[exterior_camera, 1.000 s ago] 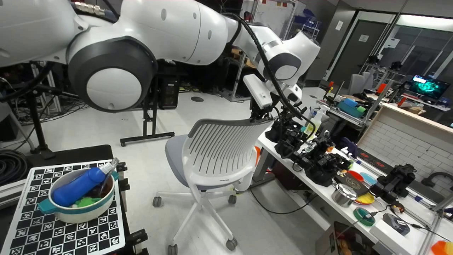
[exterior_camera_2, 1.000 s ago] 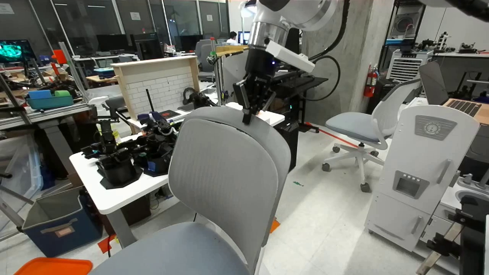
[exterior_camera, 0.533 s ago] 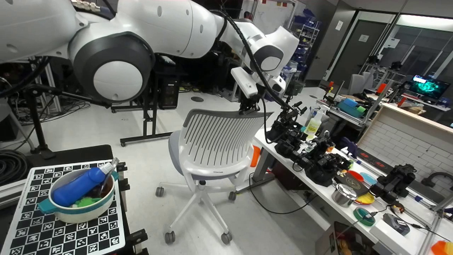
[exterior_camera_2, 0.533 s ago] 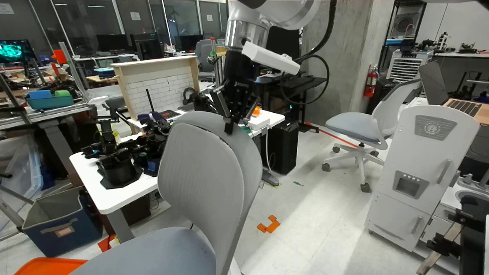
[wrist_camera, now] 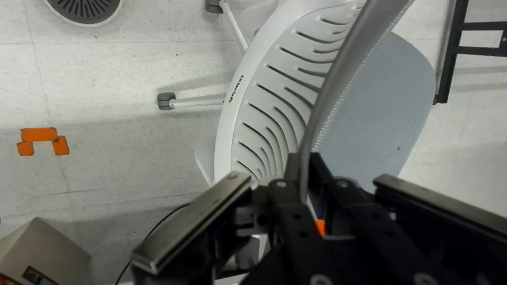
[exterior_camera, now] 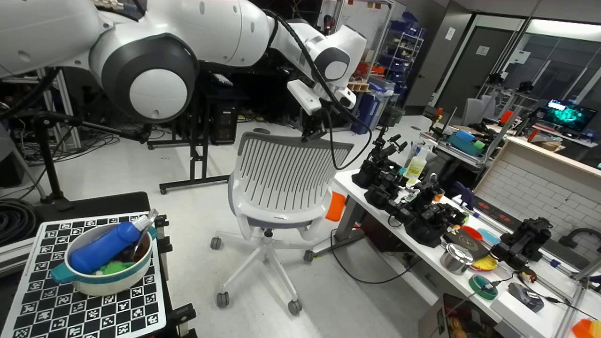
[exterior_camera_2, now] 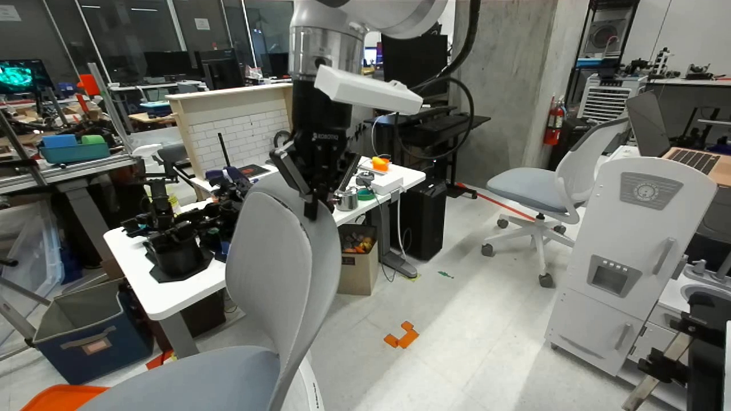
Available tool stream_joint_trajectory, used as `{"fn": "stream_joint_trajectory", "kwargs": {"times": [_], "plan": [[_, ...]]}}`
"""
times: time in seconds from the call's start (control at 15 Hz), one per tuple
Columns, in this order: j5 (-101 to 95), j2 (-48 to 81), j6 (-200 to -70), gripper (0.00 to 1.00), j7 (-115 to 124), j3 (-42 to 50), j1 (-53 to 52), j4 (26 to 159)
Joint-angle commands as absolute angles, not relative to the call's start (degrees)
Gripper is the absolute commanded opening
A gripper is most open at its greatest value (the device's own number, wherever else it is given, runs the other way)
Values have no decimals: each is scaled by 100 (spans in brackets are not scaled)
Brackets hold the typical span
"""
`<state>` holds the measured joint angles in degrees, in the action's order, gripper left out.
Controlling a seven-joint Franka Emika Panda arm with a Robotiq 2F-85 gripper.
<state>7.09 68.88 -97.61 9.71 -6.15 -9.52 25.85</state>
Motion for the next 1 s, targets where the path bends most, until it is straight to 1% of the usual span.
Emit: {"fn": "stream_joint_trajectory", "kwargs": {"times": [0.0,0.93], "plan": [[508,6780,-9601,2,1080,-495,-1246,2765],[449,6782,-9542,2,1726,-491,-1602,2756]]}}
